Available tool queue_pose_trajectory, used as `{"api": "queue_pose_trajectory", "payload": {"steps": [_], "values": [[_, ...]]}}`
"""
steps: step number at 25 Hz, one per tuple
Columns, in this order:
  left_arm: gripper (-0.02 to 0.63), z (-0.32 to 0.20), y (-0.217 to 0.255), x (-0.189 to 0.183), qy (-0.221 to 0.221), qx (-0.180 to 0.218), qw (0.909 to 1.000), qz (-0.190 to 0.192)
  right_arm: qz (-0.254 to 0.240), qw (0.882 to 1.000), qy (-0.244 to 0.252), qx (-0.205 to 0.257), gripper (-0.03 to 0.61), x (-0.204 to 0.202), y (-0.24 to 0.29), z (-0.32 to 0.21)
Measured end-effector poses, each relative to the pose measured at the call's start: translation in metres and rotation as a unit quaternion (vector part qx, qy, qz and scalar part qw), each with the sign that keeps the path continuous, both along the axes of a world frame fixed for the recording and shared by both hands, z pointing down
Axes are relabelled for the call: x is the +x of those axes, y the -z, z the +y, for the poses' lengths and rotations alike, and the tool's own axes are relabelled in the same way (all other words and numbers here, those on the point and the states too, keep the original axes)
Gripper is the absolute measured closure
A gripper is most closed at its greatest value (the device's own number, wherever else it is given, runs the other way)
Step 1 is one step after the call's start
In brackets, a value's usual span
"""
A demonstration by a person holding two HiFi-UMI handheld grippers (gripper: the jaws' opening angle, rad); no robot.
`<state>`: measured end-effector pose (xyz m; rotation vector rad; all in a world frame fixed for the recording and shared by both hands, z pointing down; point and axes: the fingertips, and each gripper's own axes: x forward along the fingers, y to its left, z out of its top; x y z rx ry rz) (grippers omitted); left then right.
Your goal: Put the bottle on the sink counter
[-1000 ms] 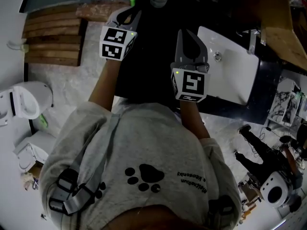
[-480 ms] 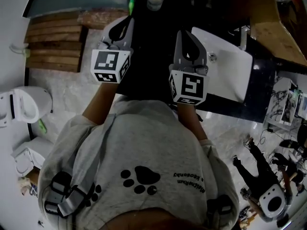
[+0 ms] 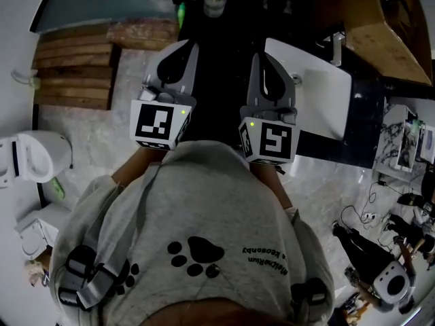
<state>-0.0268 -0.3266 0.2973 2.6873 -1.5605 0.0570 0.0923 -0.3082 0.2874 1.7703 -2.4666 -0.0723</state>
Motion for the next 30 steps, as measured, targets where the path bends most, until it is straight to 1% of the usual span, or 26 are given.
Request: {"api": "queue_pose_trajectory", "payload": {"steps": [4, 6, 9, 12, 17, 26, 30], "values": [[0.609, 0.016, -0.008, 0.007, -0.019, 0.009, 0.9998, -0.005, 0.001, 1.0, 0.007, 0.004, 0.577, -0.013, -0.008, 0.019], [0.609, 0.021, -0.017, 0.01, -0.024, 0.008, 0.9996, -0.009, 0.01, 1.0, 0.017, -0.003, 0.577, -0.023, -0.018, 0.027], [0.609, 0.03, -0.022, 0.006, -0.024, 0.007, 0.9996, -0.009, 0.014, 0.999, 0.028, -0.008, 0.577, -0.034, -0.028, 0.038], [0.609, 0.035, -0.022, 0.001, -0.024, 0.013, 0.9995, -0.014, 0.01, 1.0, 0.025, -0.006, 0.577, -0.036, -0.025, 0.041], [0.609, 0.037, -0.02, -0.004, -0.019, 0.017, 0.9995, -0.021, 0.024, 0.999, 0.029, 0.013, 0.577, -0.039, -0.019, 0.039], [0.609, 0.035, -0.025, -0.004, -0.026, 0.017, 0.9991, -0.03, 0.009, 0.999, 0.032, 0.015, 0.577, -0.048, -0.017, 0.033], [0.609, 0.033, -0.025, 0.001, -0.035, 0.018, 0.9987, -0.032, -0.008, 0.999, 0.03, 0.022, 0.577, -0.051, -0.01, 0.03]]}}
